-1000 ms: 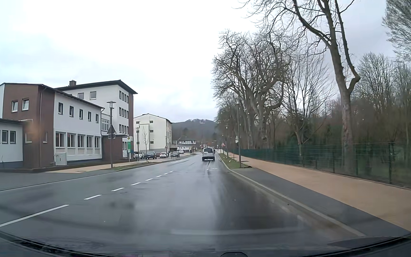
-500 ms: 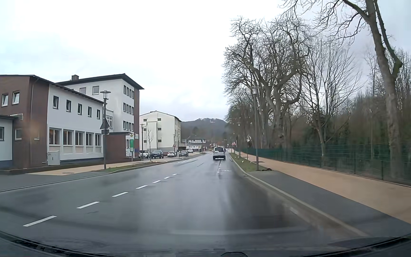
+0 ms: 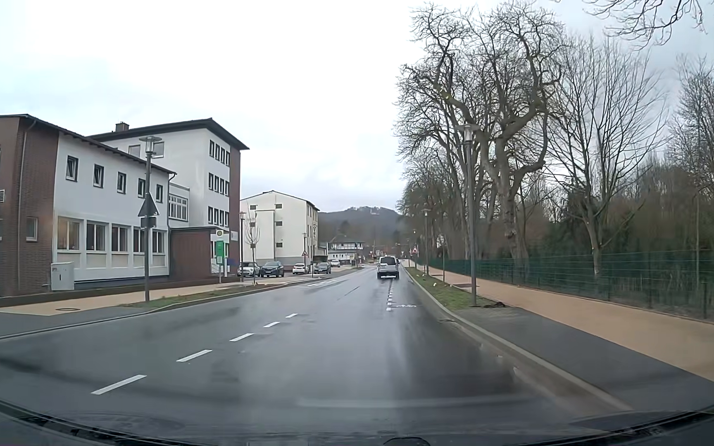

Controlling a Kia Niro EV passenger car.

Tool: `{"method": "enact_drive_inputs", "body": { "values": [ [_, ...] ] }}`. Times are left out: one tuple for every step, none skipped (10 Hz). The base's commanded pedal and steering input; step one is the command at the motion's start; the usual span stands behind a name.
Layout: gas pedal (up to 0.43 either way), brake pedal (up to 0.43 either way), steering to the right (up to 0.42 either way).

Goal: Follow the waypoints while adhering to traffic rules and regulations

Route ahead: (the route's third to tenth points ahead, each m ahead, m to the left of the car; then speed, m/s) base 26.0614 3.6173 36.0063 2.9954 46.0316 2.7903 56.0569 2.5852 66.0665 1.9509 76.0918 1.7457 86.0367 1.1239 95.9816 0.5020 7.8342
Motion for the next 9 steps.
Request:
{"method": "enact_drive_inputs", "body": {
  "values": [
    [0.240,0.000,0.000],
    [0.240,0.000,0.001],
    [0.240,0.000,0.001],
    [0.228,0.000,0.001],
    [0.228,0.000,0.001],
    [0.228,0.000,0.001],
    [0.220,0.000,0.003],
    [0.220,0.000,0.005],
    [0.209,0.000,0.007]
  ]
}}
